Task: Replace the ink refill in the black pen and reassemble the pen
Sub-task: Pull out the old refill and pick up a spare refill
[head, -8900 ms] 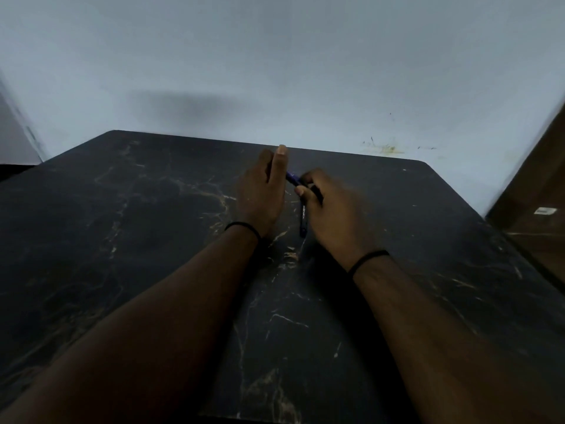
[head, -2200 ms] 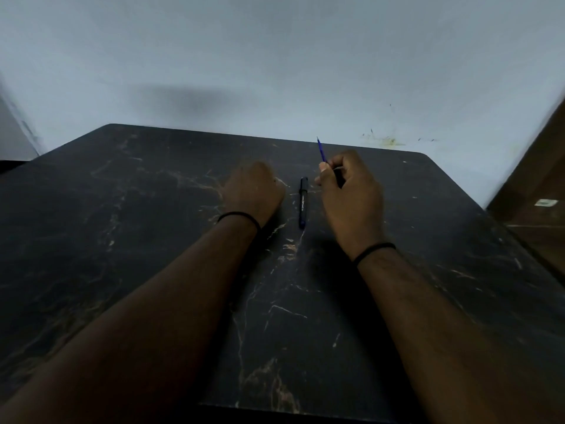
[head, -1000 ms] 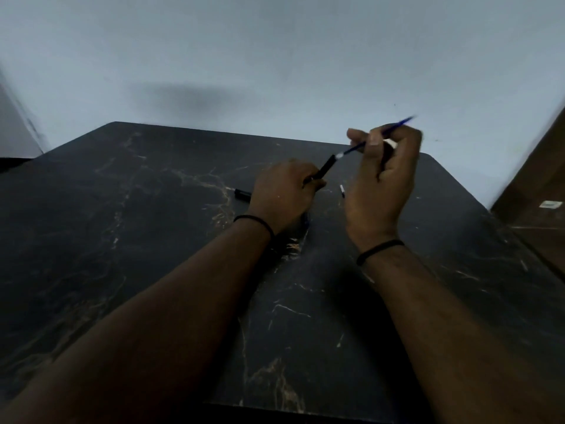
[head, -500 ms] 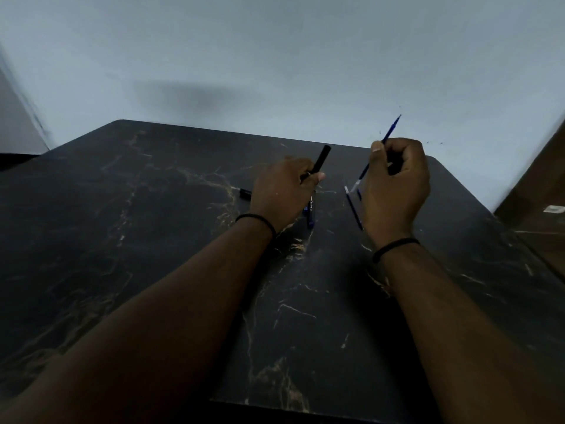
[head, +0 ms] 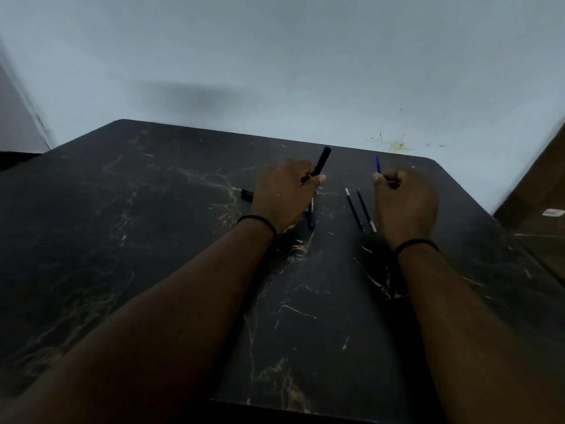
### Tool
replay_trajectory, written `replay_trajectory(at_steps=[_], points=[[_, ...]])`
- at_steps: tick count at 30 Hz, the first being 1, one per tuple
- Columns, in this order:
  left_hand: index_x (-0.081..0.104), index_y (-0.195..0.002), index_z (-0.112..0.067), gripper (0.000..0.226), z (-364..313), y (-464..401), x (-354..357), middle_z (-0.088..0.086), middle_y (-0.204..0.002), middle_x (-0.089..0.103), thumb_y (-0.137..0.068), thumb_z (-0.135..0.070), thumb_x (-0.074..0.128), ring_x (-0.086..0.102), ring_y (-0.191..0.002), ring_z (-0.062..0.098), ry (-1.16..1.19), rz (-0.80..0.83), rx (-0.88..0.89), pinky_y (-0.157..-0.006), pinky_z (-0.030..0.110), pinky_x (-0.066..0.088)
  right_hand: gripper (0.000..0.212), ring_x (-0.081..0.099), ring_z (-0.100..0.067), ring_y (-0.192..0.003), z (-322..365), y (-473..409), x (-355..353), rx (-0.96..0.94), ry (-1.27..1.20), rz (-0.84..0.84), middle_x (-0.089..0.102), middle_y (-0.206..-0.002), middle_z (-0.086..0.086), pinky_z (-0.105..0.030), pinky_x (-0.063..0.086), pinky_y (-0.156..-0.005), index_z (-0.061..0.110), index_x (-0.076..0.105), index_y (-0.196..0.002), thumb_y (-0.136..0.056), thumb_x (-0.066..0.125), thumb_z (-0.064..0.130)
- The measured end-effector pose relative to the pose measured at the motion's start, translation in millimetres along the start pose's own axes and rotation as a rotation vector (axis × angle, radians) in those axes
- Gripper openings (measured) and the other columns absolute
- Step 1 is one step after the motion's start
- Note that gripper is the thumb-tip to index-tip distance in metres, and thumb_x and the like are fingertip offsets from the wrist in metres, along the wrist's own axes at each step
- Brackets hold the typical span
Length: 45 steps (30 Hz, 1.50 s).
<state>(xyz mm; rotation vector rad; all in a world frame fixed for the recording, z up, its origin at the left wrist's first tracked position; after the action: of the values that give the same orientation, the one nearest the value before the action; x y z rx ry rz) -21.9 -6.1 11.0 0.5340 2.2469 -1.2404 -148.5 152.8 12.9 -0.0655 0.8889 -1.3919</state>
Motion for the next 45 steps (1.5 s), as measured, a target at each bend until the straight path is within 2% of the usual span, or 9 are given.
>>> replay_trajectory(at_steps=[11,16,20,24,29,34,37,41,45], points=[[0.046,-0.062,-0.023,0.037,-0.6,0.7,0.5,-0.009,-0.056,0.042,-0.09,-0.039,0.062,0.045,-0.056,0.013,0.02,0.023,-0.016,-0.053,0.027,0.033,0.018,0.054,-0.01,-0.074,6.0,1.2,-1.9,-0.024,-0.078,-0.028,0.058,-0.078,0.009,-0.022,0.034,-0.066,0.022,0.07,-0.091,-0.095,0.061,0.036],[0.038,-0.057,-0.029,0.043,-0.6,1.4,-0.3,-0.011,-0.055,0.042,-0.091,-0.039,0.062,0.041,-0.052,0.002,0.026,0.016,-0.023,-0.05,0.022,0.027,0.017,0.064,-0.013,-0.073,10.9,4.3,-0.1,-0.049,-0.186,-0.055,0.068,-0.079,0.006,-0.025,0.048,-0.067,0.025,0.067,-0.092,-0.094,0.061,0.041],[0.051,-0.062,-0.022,0.035,-0.7,1.5,0.2,-0.009,-0.055,0.046,-0.091,-0.038,0.062,0.043,-0.052,0.004,0.041,0.023,-0.019,-0.051,0.023,0.036,0.017,0.068,-0.014,-0.077,12.2,4.1,2.7,-0.047,-0.285,-0.044,0.072,-0.081,0.001,-0.028,0.054,-0.073,0.021,0.067,-0.092,-0.092,0.063,0.037],[0.05,-0.062,-0.019,0.036,-1.1,1.6,1.2,-0.007,-0.054,0.046,-0.092,-0.037,0.062,0.043,-0.051,0.007,0.041,0.028,-0.013,-0.053,0.025,0.037,0.004,0.064,-0.002,-0.076,15.1,5.1,3.8,-0.088,-0.347,-0.04,0.071,-0.085,0.006,-0.005,0.046,-0.067,0.021,0.067,-0.092,-0.089,0.066,0.019],[0.045,-0.059,-0.022,0.039,-0.2,1.4,0.4,-0.007,-0.052,0.043,-0.09,-0.038,0.063,0.041,-0.049,0.005,0.043,0.003,-0.007,-0.049,0.024,0.031,0.03,0.068,-0.013,-0.097,16.9,4.7,7.3,-0.117,-0.371,0.072,0.073,-0.099,0.002,-0.027,0.055,-0.088,0.018,0.073,-0.103,-0.089,0.052,0.001],[0.034,-0.055,-0.025,0.046,0.6,0.3,1.0,-0.008,-0.051,0.039,-0.089,-0.04,0.062,0.04,-0.049,0.008,0.014,0.01,-0.003,-0.049,0.027,0.034,0.011,0.065,-0.007,-0.081,11.5,4.3,16.6,-0.14,-0.178,0.186,0.069,-0.083,0.011,-0.011,0.043,-0.066,0.027,0.071,-0.087,-0.092,0.063,0.025],[0.033,-0.054,-0.028,0.047,0.1,0.5,0.9,-0.008,-0.051,0.039,-0.089,-0.04,0.062,0.039,-0.048,0.005,0.015,0.002,-0.003,-0.049,0.024,0.03,0.009,0.06,-0.007,-0.074,7.2,2.1,19.4,-0.111,-0.087,0.23,0.064,-0.079,0.01,-0.014,0.037,-0.06,0.029,0.064,-0.09,-0.087,0.072,0.025],[0.032,-0.053,-0.029,0.049,-1.2,0.9,0.0,-0.008,-0.05,0.037,-0.089,-0.039,0.064,0.037,-0.048,0.003,0.009,-0.009,-0.009,-0.049,0.021,0.023,0.017,0.068,-0.019,-0.08,3.6,-1.8,20.4,-0.038,0.0,0.255,0.073,-0.084,0.001,-0.028,0.054,-0.075,0.021,0.073,-0.097,-0.081,0.076,0.026],[0.035,-0.055,-0.027,0.046,-1.0,0.1,0.2,-0.008,-0.052,0.04,-0.089,-0.039,0.063,0.04,-0.049,0.006,0.003,0.012,-0.02,-0.049,0.023,0.027,0.019,0.07,-0.024,-0.087,2.9,1.0,18.5,-0.021,0.06,0.224,0.076,-0.092,-0.004,-0.033,0.055,-0.082,0.019,0.077,-0.094,-0.082,0.075,0.033]])
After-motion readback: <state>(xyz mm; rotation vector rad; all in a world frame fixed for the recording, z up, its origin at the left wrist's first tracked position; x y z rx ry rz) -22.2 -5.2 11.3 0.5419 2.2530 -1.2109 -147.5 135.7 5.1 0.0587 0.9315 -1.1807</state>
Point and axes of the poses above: each hand's wrist, its own y-axis away from the middle knuckle, its own x-axis out of the palm, z = x × y, the point moved 3 cm from there along -y, towards the middle knuckle
